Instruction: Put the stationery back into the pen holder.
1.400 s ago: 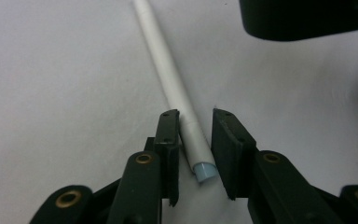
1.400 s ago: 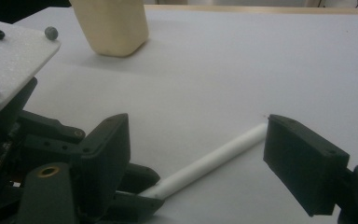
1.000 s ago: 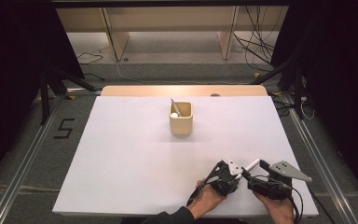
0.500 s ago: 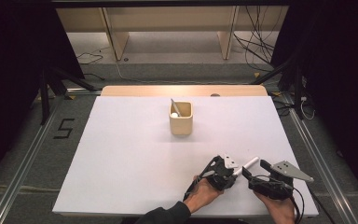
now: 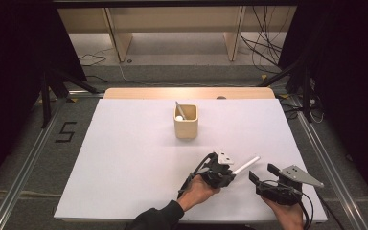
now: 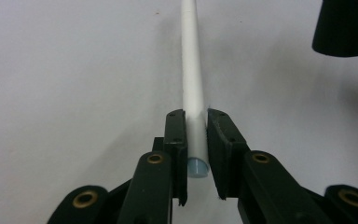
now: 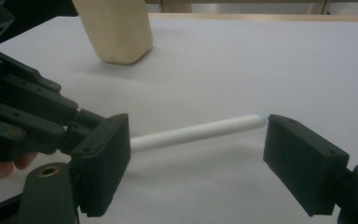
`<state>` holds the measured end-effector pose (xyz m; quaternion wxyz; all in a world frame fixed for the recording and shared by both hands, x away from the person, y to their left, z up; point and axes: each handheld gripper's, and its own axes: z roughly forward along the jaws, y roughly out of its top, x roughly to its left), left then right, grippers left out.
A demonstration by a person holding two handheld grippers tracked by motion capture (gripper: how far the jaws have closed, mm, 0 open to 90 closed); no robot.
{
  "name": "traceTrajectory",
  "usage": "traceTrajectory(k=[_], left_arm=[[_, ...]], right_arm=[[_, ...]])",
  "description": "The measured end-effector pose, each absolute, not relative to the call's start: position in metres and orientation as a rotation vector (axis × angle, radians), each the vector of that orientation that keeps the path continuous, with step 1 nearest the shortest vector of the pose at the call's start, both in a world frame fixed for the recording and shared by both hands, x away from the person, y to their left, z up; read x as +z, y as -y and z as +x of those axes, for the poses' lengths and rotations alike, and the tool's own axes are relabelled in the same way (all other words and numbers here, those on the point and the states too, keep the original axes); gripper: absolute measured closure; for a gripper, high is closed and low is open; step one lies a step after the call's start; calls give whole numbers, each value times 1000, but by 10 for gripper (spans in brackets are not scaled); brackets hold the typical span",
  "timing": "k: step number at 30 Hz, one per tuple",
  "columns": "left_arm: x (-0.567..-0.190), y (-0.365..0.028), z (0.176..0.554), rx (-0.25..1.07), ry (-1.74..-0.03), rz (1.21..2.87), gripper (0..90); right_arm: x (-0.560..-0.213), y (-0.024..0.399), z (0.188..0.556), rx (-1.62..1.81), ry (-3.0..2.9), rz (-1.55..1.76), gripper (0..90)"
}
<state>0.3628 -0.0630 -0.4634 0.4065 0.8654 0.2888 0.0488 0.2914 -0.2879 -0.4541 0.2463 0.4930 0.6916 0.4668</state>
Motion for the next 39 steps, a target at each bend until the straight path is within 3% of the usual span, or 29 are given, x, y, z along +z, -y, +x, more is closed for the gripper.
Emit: traceTrajectory(k=[17,39], left_arm=[[-434,-30,366,69,-719,2195,781],[-427,-50,354,33,-658,2262,781]], right_arm=[[-448,241,283,1242,-2046,976,224],[-451,177,280,948,-2099,548,228]])
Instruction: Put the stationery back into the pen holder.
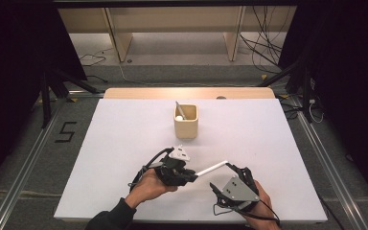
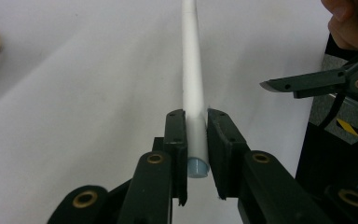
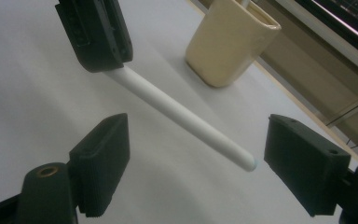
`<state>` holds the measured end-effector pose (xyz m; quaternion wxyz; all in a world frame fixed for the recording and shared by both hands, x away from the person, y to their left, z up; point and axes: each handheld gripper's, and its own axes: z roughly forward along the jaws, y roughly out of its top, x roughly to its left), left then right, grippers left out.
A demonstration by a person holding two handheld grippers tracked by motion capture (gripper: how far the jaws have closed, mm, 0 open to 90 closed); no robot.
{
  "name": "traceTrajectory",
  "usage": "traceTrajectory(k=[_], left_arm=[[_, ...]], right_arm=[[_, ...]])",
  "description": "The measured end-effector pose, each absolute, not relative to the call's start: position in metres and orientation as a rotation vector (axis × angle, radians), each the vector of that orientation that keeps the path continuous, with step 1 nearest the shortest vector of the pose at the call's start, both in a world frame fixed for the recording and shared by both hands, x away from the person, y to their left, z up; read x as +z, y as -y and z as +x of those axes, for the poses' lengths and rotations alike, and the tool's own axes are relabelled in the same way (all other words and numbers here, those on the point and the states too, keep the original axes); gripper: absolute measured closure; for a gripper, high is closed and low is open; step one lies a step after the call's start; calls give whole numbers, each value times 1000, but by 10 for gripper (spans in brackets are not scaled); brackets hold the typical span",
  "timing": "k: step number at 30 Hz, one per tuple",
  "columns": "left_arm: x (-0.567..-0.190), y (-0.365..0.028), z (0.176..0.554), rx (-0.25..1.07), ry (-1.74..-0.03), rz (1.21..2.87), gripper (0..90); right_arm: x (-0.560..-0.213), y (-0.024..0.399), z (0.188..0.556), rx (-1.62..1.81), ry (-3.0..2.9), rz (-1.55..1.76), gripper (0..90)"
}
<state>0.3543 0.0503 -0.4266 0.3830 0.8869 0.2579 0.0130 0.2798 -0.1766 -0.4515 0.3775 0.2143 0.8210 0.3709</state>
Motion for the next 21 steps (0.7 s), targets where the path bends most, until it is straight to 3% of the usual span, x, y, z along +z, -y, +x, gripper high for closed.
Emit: traceTrajectory(k=[14,21], left_arm=[[-426,-51,351,-5,-638,2312,781],[-424,-50,348,-25,-618,2333,781]], right_arm=[[-459,148,277,729,-2077,304,262],[-470,137,273,620,-2054,183,360]])
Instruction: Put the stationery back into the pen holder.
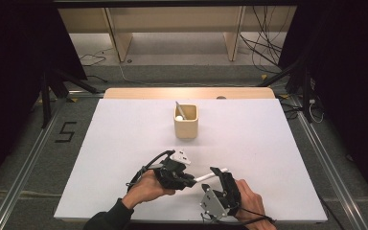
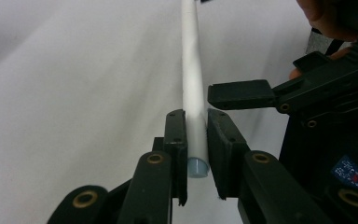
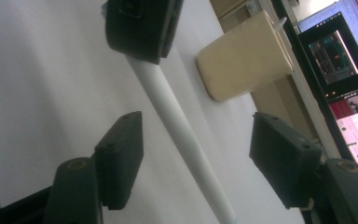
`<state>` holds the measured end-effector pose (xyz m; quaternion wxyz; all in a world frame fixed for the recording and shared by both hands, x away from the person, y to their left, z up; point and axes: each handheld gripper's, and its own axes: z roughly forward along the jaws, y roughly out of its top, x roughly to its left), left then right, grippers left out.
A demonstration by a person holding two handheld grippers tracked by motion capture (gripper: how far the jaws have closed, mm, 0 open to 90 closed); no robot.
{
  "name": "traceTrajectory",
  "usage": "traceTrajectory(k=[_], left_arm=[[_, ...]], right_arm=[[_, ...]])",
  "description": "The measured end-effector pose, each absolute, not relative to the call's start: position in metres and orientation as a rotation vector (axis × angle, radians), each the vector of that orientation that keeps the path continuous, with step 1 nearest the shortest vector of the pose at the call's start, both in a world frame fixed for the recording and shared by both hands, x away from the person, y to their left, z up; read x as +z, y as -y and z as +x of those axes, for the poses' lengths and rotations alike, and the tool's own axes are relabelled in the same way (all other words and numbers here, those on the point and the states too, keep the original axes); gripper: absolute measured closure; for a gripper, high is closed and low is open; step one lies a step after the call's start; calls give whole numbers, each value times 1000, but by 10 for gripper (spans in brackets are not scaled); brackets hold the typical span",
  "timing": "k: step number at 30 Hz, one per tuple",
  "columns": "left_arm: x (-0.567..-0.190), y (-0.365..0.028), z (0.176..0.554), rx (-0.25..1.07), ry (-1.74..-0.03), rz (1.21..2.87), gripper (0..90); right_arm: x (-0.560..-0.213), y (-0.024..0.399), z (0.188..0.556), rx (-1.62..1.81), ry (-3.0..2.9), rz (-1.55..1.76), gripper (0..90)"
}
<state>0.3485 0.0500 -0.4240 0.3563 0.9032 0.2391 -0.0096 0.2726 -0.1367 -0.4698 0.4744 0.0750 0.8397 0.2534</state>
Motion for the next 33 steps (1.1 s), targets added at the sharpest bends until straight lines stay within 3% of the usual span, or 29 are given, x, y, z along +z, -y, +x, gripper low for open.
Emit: traceTrajectory(k=[18,33], left_arm=[[-421,-51,347,-54,-593,2366,781],[-422,-50,346,-95,-578,2388,781]], right_arm=[[-481,128,265,474,-2021,-14,605],[-488,122,263,399,-1995,-139,722]])
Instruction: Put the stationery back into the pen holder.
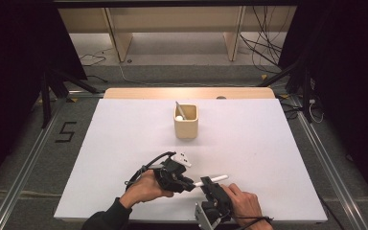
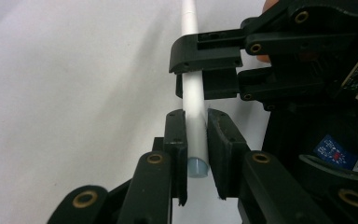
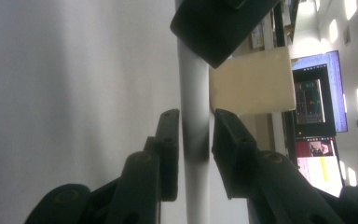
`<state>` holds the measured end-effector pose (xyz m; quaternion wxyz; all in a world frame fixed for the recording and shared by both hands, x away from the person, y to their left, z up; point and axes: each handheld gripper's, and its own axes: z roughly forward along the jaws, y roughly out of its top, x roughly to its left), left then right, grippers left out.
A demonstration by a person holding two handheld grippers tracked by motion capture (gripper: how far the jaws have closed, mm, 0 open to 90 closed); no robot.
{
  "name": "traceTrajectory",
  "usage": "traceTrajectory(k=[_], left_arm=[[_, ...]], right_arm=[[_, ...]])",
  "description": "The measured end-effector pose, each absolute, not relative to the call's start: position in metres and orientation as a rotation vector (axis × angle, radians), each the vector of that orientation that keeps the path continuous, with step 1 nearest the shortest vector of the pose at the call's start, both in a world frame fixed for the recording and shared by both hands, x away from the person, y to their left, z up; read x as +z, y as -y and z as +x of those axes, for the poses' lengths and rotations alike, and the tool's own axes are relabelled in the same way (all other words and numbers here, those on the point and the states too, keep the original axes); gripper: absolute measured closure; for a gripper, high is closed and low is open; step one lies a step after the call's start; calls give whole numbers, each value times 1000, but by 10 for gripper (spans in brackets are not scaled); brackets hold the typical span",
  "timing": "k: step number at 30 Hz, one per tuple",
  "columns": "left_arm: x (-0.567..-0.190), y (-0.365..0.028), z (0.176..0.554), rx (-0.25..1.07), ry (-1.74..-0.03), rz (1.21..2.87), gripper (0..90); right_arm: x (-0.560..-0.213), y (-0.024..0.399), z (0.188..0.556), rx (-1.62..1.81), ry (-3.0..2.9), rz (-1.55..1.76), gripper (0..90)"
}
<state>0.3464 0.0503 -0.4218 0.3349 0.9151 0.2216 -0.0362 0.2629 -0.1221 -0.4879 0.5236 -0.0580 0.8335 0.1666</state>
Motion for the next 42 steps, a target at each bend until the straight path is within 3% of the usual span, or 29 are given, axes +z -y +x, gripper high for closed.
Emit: traceTrajectory(k=[15,16,17,21,25,32,42], left_arm=[[-426,-49,346,-116,-584,2393,768],[-425,-49,346,-112,-595,2388,752],[-425,-49,347,-110,-602,2388,668],[-424,-54,348,-74,-637,2366,470],[-422,-65,347,-64,-649,2329,375],[-422,-93,346,-16,-696,2238,294],[-426,-124,344,111,-730,2058,252]], right_arm=[[-492,121,261,356,-2002,-196,784],[-492,121,261,357,-2001,-193,785],[-491,122,262,351,-1993,-201,785],[-489,126,262,371,-1987,-154,786],[-486,129,265,368,-1981,-145,786],[-481,137,272,414,-1988,-61,786],[-453,153,299,644,-2041,209,786]])
